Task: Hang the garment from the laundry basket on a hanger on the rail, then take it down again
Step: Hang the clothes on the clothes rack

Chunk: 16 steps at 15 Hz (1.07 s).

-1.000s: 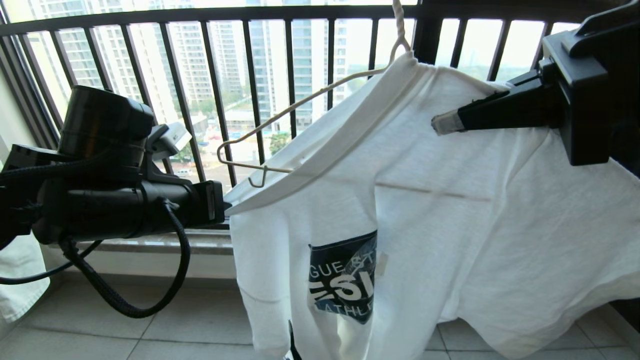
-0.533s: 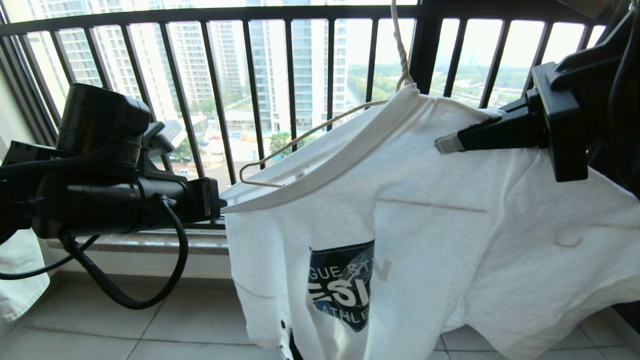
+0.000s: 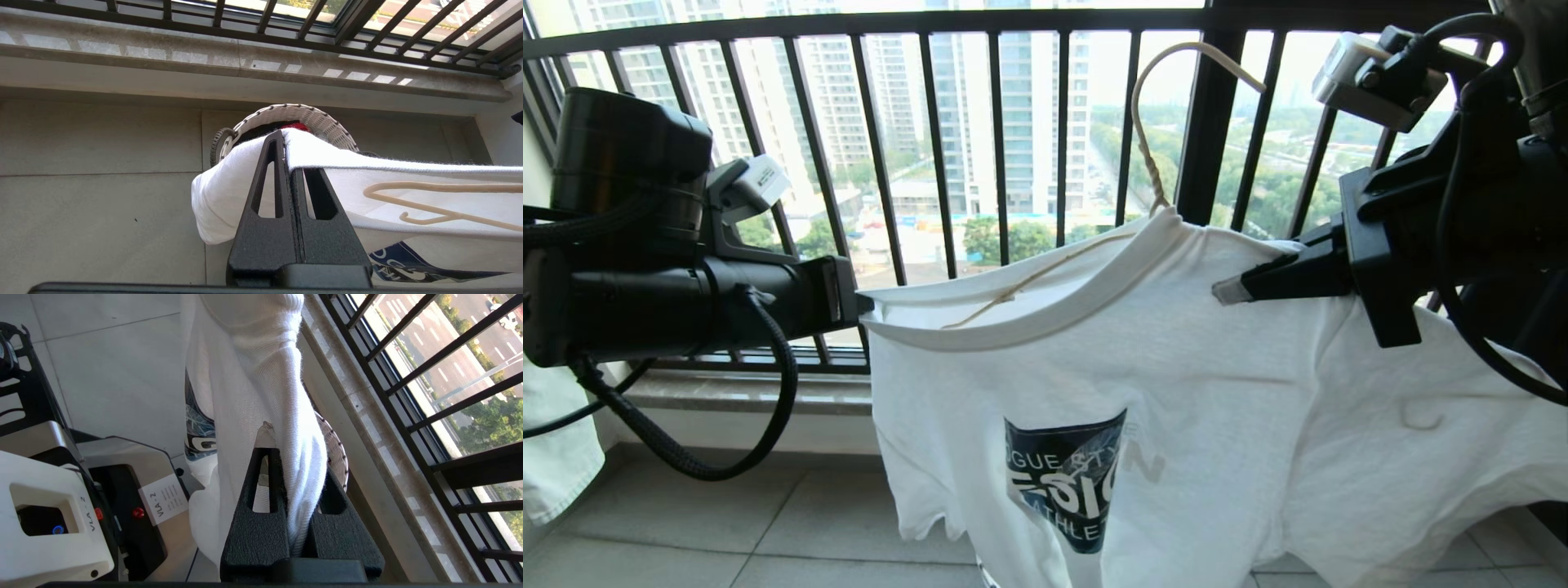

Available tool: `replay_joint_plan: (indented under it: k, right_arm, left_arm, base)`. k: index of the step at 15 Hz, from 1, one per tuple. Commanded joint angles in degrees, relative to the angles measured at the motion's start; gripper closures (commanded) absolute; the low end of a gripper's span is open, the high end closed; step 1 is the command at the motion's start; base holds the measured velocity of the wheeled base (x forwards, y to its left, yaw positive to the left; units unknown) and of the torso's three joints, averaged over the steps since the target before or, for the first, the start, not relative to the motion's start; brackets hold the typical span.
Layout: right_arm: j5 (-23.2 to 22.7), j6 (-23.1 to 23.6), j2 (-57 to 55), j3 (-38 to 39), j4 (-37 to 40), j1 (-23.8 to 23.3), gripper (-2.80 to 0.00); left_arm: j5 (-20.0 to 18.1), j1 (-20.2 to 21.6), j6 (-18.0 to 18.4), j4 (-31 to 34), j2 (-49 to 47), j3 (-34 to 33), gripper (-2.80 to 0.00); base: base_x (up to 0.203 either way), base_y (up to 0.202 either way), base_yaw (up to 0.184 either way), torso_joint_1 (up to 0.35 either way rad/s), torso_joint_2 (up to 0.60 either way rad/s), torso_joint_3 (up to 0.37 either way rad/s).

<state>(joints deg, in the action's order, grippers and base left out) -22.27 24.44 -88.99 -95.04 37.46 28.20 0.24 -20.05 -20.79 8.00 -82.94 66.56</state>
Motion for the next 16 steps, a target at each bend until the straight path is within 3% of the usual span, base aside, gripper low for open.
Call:
replay_joint_plan:
  k: [1,3,5,8,13,16]
  right_arm:
    - [-0.1,0.2,-2.9,0.1,-0.1,1.1,0.0]
    - [-0.1,-0.2,-4.7,0.3,-2.5,1.3,0.0]
    - [-0.1,-1.0,-6.9,0.4,-6.0,1.3,0.0]
    - [-0.1,-5.4,-8.1,0.6,-11.2,1.3,0.0]
    - [-0.1,-5.7,-8.4,2.0,-13.1,1.2,0.0]
    - [-0.1,-11.5,-7.8,4.5,-19.8,1.2,0.0]
  left_arm:
    - [-0.1,-0.1,-0.1,0.5,1.2,0.7,0.0]
    - [-0.1,-0.6,-0.1,3.1,1.0,3.9,0.0]
    - [-0.1,-1.9,-0.1,10.1,0.5,10.6,0.0]
    - [0.3,-3.4,0.1,17.7,-1.8,19.8,0.0]
    - [2.3,-3.7,2.0,26.3,-7.8,34.0,0.0]
    - [4.9,-4.2,2.9,29.5,-11.5,41.8,0.0]
  base:
    - [0.0,0.0,0.0,0.0,0.0,0.0]
    - [0.0,0.0,0.0,0.0,0.0,0.0]
    - [0.0,0.0,0.0,0.0,0.0,0.0]
    - [0.0,0.0,0.0,0.0,0.0,0.0]
    - [0.0,0.0,0.0,0.0,0.0,0.0]
    - [0.0,0.0,0.0,0.0,0.0,0.0]
